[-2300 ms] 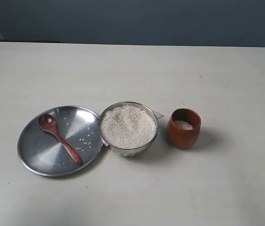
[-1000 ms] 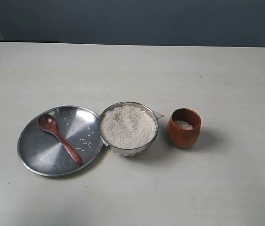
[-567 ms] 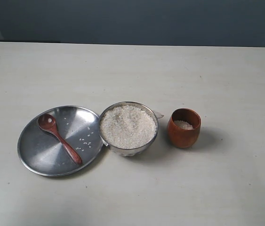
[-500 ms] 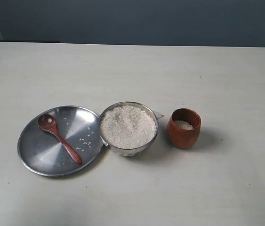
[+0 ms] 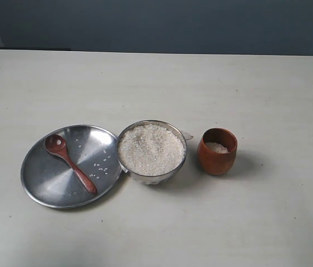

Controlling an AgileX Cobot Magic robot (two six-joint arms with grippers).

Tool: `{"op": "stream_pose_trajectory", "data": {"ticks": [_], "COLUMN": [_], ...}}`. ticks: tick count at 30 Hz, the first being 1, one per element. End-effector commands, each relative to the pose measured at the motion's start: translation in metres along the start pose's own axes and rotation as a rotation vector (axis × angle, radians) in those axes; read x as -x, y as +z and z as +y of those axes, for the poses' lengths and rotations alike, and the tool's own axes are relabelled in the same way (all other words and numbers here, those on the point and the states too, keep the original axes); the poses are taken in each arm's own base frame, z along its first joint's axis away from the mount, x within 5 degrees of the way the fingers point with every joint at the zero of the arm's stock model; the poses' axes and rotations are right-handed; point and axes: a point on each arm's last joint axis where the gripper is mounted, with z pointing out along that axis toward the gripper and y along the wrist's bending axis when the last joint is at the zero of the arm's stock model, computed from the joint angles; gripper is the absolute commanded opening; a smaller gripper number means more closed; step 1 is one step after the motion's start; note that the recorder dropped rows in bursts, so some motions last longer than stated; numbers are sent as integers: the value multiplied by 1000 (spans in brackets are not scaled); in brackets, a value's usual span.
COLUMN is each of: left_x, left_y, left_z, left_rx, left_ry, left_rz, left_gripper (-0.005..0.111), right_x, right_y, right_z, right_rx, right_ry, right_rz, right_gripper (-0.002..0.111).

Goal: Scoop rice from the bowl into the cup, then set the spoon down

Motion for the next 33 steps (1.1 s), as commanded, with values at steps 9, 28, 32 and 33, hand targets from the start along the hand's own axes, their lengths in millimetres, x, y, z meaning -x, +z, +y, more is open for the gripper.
{"op": "stream_pose_trajectory", "data": {"ticks": [9, 28, 32, 33], "left_x": [0, 0, 0, 0], "left_y": [0, 0, 0, 0], "left_z": [0, 0, 0, 0], "left_rx": [0, 0, 0, 0], "left_ry": [4, 4, 4, 4], "left_rz": [-10, -10, -10, -10], "left_gripper": [0, 0, 0, 0], "right_x": [-6, -14, -14, -14], "right_y": [2, 1, 1, 1], "right_z": [-1, -1, -1, -1], "right_rx": [-16, -23, -23, -23], "right_ry": [-38, -7, -7, -7], "right_rz": [0, 87, 87, 87], "right_gripper": [0, 0, 0, 0]}}
